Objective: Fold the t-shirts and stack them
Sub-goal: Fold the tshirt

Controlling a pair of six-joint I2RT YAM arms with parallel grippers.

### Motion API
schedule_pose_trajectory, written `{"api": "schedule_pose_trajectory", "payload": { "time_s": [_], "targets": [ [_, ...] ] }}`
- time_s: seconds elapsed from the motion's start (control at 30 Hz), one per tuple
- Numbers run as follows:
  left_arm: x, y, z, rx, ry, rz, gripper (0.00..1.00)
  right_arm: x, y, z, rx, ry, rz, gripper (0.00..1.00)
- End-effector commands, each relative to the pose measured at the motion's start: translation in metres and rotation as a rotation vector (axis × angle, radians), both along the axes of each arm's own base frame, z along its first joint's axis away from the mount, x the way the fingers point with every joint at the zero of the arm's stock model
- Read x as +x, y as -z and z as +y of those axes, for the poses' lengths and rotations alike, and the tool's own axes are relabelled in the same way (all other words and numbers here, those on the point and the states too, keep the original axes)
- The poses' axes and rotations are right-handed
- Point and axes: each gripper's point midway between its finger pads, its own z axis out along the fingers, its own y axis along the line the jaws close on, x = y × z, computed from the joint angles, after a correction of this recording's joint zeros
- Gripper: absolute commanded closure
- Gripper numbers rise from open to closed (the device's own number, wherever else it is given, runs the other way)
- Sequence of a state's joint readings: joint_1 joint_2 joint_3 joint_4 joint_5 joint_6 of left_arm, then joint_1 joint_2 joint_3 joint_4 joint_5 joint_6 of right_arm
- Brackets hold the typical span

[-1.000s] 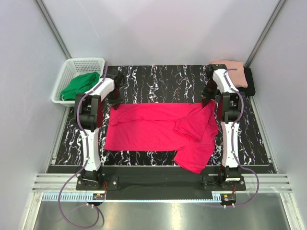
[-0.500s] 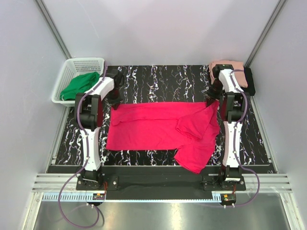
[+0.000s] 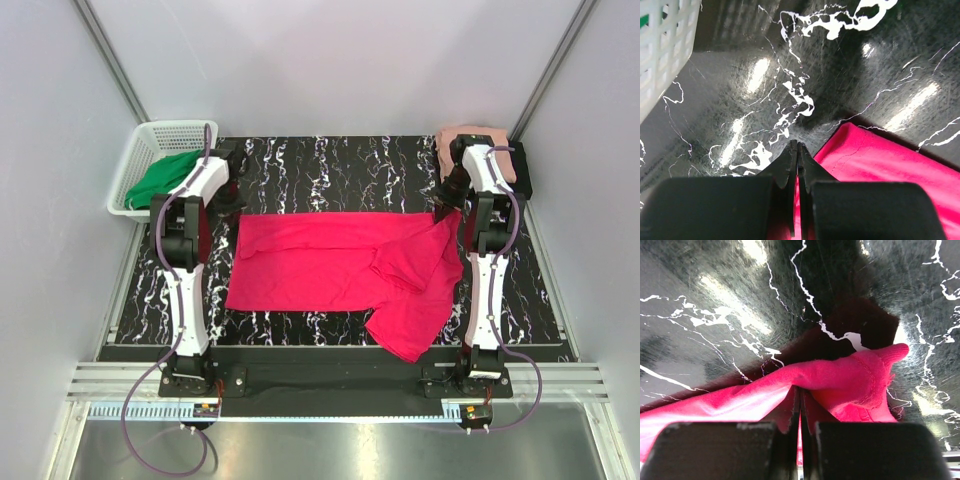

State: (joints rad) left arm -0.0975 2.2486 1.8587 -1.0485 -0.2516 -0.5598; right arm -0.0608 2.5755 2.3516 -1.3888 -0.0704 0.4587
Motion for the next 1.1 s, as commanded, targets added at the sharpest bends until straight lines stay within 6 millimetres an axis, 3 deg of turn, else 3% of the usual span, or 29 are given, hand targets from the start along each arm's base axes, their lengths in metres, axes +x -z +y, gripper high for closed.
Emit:
{"api": "schedule_pose_trajectory", "payload": {
  "time_s": [0.0,0.1,0.17,0.27,0.43,0.63,0.8,0.83,1.07],
  "targets": [
    [0.011,-0.012,0.002,0.020,-0.004,-0.041,1.00,-0.012,0.012,-0.003,0.003,-0.015,0.069,1.00],
    [0.011,-0.019,0.003,0.021,-0.005,-0.058,1.00,-0.002,0.001,0.001,0.032,-0.035,0.016,1.00],
    [0.015,-0.029,0.000,0.008,0.004,-0.085,1.00,0.011,-0.018,0.006,0.058,-0.047,-0.062,0.94],
    [0.018,-0.043,-0.003,-0.009,0.014,-0.125,1.00,0.028,-0.046,0.015,0.112,-0.059,-0.169,0.92],
    [0.020,-0.068,-0.010,-0.056,0.032,-0.188,0.86,0.048,-0.105,0.033,0.212,-0.075,-0.355,0.83],
    [0.004,-0.086,-0.019,-0.080,0.064,-0.209,0.82,0.044,-0.140,0.038,0.234,-0.084,-0.419,0.81],
    [-0.018,-0.101,-0.043,-0.122,0.135,-0.231,0.82,0.017,-0.145,0.026,0.153,-0.068,-0.386,0.82],
    [-0.023,-0.097,-0.046,-0.123,0.146,-0.224,0.81,0.011,-0.136,0.024,0.141,-0.064,-0.359,0.82],
    [-0.037,-0.098,-0.078,-0.230,0.207,-0.233,0.79,0.028,-0.105,0.020,0.124,-0.032,-0.329,0.84]
  ]
}}
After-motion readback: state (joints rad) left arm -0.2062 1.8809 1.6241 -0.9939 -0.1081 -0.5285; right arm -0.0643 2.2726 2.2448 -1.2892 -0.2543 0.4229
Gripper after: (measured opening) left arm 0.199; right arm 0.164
